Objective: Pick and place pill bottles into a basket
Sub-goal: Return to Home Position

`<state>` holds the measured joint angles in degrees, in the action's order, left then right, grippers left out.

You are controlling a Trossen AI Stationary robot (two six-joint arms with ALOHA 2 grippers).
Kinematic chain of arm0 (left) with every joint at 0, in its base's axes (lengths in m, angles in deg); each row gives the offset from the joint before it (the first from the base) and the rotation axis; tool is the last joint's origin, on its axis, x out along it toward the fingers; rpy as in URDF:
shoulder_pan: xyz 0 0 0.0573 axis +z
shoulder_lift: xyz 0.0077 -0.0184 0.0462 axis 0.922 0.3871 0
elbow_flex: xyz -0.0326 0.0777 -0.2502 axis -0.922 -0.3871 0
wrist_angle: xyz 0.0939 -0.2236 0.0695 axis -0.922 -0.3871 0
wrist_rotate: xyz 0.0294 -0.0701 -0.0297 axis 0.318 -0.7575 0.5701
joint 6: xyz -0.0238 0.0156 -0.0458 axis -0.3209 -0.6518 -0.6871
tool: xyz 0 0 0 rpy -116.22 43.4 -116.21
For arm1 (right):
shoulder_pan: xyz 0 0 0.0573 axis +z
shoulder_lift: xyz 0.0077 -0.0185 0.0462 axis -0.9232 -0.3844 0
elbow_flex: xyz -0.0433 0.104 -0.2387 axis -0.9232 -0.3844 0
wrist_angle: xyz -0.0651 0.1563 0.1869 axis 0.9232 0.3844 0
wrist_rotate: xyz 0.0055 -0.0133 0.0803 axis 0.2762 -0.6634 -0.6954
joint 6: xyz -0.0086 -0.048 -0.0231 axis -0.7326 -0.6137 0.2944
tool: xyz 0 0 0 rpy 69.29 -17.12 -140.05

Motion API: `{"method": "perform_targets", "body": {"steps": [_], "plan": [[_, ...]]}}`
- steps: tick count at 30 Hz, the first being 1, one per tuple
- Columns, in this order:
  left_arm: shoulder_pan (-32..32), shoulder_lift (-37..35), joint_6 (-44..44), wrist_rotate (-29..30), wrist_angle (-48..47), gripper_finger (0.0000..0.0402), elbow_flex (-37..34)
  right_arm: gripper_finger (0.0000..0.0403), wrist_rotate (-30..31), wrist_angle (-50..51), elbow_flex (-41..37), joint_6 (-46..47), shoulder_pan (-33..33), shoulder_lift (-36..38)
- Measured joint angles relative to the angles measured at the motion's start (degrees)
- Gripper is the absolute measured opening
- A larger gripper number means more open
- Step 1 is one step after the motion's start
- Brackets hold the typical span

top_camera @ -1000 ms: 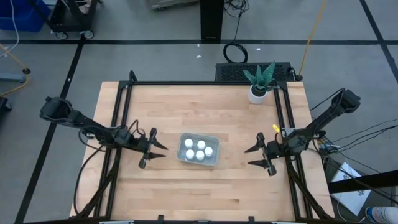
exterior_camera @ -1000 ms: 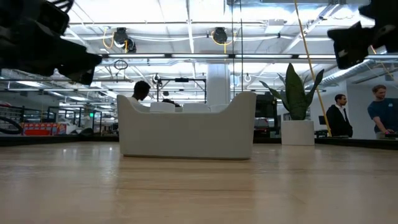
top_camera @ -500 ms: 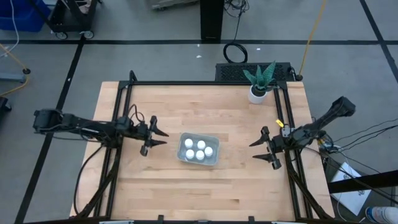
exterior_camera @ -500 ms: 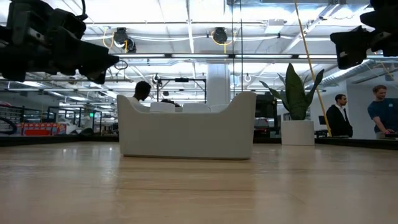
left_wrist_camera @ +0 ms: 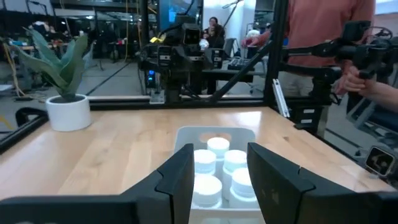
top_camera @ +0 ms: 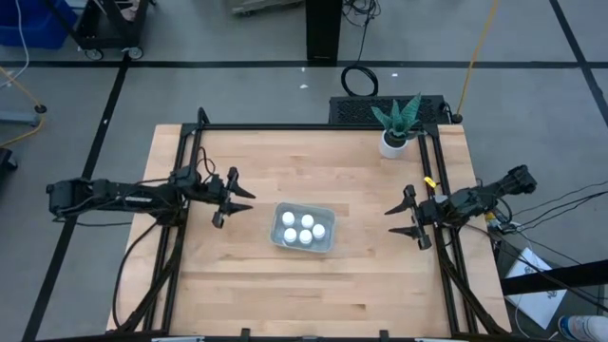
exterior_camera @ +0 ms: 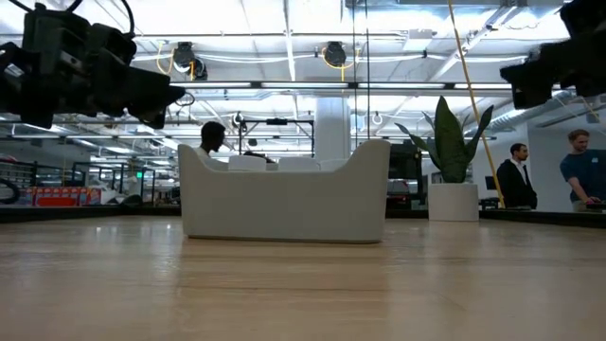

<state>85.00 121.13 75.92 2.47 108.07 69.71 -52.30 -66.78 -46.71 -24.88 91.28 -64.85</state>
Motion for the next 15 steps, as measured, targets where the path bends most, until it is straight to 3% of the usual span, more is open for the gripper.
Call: {"method": "perform_targets", "body": {"steps": [4, 9, 13, 15], "plan": [[4.1, -0.3, -0.3, -3.1, -0.9, 0.0152, 0.0, 0.0220, -0.5, 7.1, 3.6, 1.4, -2.7, 0.1], [8.6, -0.7, 0.5, -11.1, -0.9, 0.0152, 0.0, 0.0224, -9.2, 4.5, 3.8, -0.1, -5.7, 0.0], [11.6, -1.2, 0.4, -13.4, -0.4, 0.0152, 0.0, 0.0220, -13.0, -2.3, -0.3, -0.1, -8.1, 0.1], [11.4, -1.2, -0.4, -11.0, -0.3, 0.0152, 0.0, 0.0220, -14.6, -6.1, -2.8, 0.7, -9.6, 0.0]]}}
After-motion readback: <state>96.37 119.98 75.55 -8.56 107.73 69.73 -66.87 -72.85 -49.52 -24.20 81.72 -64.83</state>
